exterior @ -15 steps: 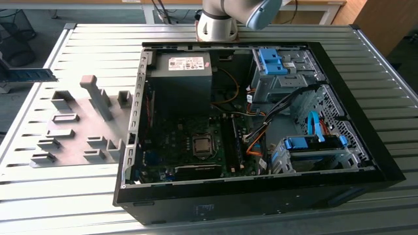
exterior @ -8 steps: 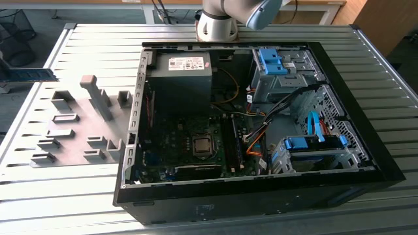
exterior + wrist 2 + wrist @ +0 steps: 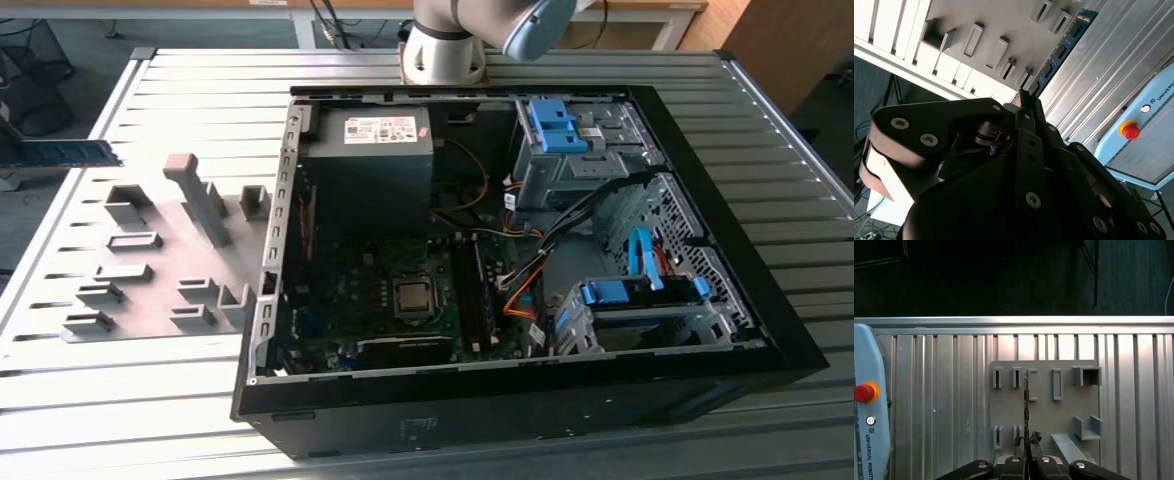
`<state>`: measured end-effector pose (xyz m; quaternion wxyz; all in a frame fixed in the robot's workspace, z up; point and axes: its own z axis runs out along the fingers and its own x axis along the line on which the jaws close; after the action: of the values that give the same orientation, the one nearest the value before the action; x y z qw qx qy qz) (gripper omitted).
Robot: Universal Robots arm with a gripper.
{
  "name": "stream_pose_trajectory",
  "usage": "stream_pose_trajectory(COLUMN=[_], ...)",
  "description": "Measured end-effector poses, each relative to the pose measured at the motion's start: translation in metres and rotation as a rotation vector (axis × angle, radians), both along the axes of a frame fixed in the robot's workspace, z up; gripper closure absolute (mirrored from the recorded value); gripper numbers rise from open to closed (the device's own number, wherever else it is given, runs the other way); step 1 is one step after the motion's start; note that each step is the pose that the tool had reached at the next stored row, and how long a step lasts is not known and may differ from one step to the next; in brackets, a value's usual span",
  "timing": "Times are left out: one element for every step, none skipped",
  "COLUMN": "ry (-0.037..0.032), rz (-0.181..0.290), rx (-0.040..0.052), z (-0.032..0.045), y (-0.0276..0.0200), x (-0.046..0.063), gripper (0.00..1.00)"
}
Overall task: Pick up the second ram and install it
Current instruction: 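Pick up the second ram and move it above second insertion slot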
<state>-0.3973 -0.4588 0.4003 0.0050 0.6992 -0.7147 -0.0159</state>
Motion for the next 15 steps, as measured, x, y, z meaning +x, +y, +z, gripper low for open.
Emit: stream_pose_trajectory(ry=[0.0, 0.0, 0.0001, 0.0, -0.0001, 0.0, 0.0, 0.0, 0.0001, 0.0002, 0.0, 0.0, 0.0, 0.0, 0.0], rz=[0.0, 0.0, 0.0, 0.0, 0.0, 0.0, 0.0, 0.0, 0.0, 0.0, 0.0, 0.0, 0.0, 0.0, 0.0], rx=[-0.0001, 0.0, 0.0, 0.0, 0.0, -0.0001, 0.0, 0.0, -0.0001, -0.0001, 0.0, 0.0, 0.0, 0.0, 0.0], z=[0.0, 0.0, 0.0, 0.0, 0.0, 0.0, 0.0, 0.0, 0.0001, 0.0001, 0.0, 0.0, 0.0, 0.0, 0.0], y=[0.0, 0.0, 0.0, 0.0, 0.0, 0.0, 0.0, 0.0, 0.0, 0.0, 0.0, 0.0, 0.0, 0.0, 0.0], x=[0.0003, 0.0006, 0.0009, 0.0012, 0.0015, 0.0019, 0.0022, 0.0025, 0.0029, 0.0034, 0.0037, 0.0041, 0.0045, 0.0049, 0.0053], gripper=[0.86, 0.86, 0.86, 0.86, 0.86, 0.86, 0.86, 0.86, 0.86, 0.86, 0.86, 0.86, 0.86, 0.86, 0.86])
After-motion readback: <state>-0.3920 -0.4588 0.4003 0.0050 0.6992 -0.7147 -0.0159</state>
